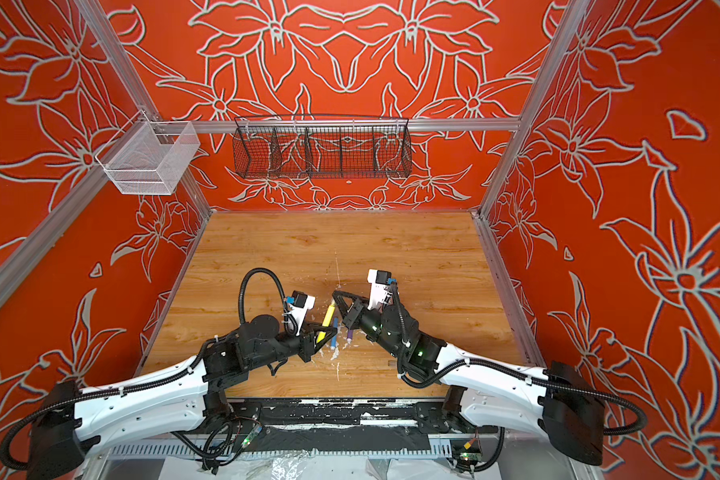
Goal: Insert the pens into the pen caps
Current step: 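Push the cap down onto the yellow marker tip with the right gripper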
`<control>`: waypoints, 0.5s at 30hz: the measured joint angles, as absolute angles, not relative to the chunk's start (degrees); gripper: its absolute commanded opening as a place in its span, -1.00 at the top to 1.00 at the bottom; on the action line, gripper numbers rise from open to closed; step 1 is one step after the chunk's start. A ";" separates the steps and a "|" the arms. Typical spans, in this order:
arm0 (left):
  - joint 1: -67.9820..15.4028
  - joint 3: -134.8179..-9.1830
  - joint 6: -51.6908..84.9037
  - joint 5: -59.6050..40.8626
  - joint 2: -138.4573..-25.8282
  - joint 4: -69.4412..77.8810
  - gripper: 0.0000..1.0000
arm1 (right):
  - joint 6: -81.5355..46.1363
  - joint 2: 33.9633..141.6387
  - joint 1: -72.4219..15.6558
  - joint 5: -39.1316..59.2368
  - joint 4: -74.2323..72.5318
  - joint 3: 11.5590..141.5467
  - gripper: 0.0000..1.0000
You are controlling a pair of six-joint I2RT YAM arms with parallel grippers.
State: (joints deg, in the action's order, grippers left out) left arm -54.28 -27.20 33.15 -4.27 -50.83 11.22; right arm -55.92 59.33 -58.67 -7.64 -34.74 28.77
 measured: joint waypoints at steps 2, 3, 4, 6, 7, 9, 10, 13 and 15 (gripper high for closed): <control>-53.82 -27.20 33.61 -5.56 -50.52 11.68 1.00 | -55.75 59.22 -58.65 -7.35 -36.56 28.14 0.97; -53.58 -27.20 33.76 -6.33 -50.26 11.84 1.00 | -55.70 59.11 -58.65 -7.09 -37.74 27.70 0.96; -53.45 -27.20 33.91 -6.83 -50.09 11.94 1.00 | -55.64 59.07 -58.65 -6.90 -38.76 27.31 0.96; -52.99 -27.20 34.17 -8.14 -49.89 12.29 1.00 | -55.33 59.11 -58.65 -6.37 -40.82 26.65 0.97; -52.77 -27.20 34.35 -8.67 -49.87 12.58 1.00 | -55.20 59.22 -58.63 -6.26 -41.39 26.57 0.97; -52.25 -27.20 34.59 -9.54 -49.84 13.15 1.00 | -54.70 59.81 -58.61 -6.13 -42.76 26.57 0.97; -52.03 -27.20 34.68 -9.78 -49.82 13.13 1.00 | -54.48 60.29 -58.61 -6.15 -43.42 26.57 0.96; -51.51 -27.22 34.74 -9.96 -49.76 12.58 1.00 | -54.08 61.93 -58.63 -6.20 -45.43 26.57 0.81; -51.31 -27.22 34.70 -9.87 -49.71 12.36 1.00 | -53.80 62.67 -58.63 -6.24 -46.46 26.57 0.63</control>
